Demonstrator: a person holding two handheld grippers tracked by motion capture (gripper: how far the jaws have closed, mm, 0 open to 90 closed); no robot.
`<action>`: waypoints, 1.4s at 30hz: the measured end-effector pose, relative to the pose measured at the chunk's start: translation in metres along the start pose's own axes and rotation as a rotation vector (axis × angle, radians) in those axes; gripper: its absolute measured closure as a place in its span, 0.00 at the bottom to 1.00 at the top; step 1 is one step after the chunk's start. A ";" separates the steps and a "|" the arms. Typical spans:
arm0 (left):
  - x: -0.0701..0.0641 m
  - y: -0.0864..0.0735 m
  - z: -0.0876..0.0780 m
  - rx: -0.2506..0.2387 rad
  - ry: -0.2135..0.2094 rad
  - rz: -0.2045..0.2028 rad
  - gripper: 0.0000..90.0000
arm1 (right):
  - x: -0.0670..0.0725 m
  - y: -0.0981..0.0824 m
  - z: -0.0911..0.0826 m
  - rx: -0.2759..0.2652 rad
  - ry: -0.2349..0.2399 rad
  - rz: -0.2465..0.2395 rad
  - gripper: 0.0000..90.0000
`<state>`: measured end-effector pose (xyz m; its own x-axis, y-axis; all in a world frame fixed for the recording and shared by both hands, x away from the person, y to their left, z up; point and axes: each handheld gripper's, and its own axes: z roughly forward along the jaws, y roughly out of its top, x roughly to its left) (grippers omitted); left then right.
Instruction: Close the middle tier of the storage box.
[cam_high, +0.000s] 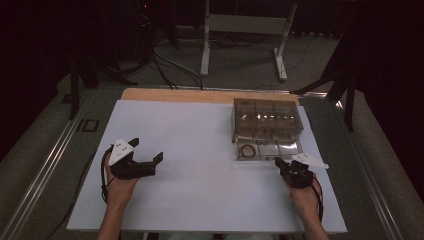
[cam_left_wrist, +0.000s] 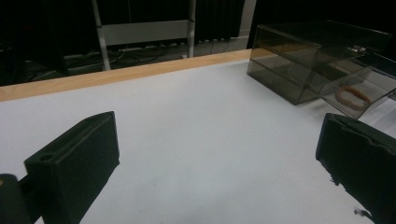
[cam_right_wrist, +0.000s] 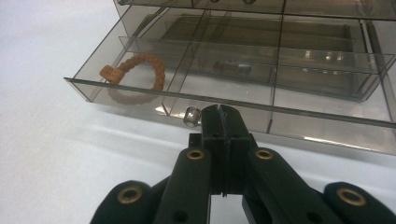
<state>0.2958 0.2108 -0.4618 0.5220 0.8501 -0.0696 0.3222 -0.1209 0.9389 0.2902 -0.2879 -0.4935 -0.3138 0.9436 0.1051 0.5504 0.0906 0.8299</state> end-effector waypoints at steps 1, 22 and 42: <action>0.000 0.000 0.000 0.000 0.001 0.000 0.01 | 0.000 0.000 0.001 0.001 -0.002 -0.001 1.00; 0.000 -0.001 0.001 0.004 -0.001 -0.001 0.01 | 0.006 0.004 0.017 0.032 -0.011 -0.018 1.00; 0.000 -0.002 0.001 0.008 0.001 -0.002 0.01 | 0.008 0.003 0.020 0.031 -0.028 -0.033 1.00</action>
<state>0.2963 0.2108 -0.4638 0.5209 0.8507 -0.0711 0.3292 -0.1233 0.9362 0.3045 -0.2735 -0.5014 -0.3106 0.9485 0.0627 0.5642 0.1309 0.8152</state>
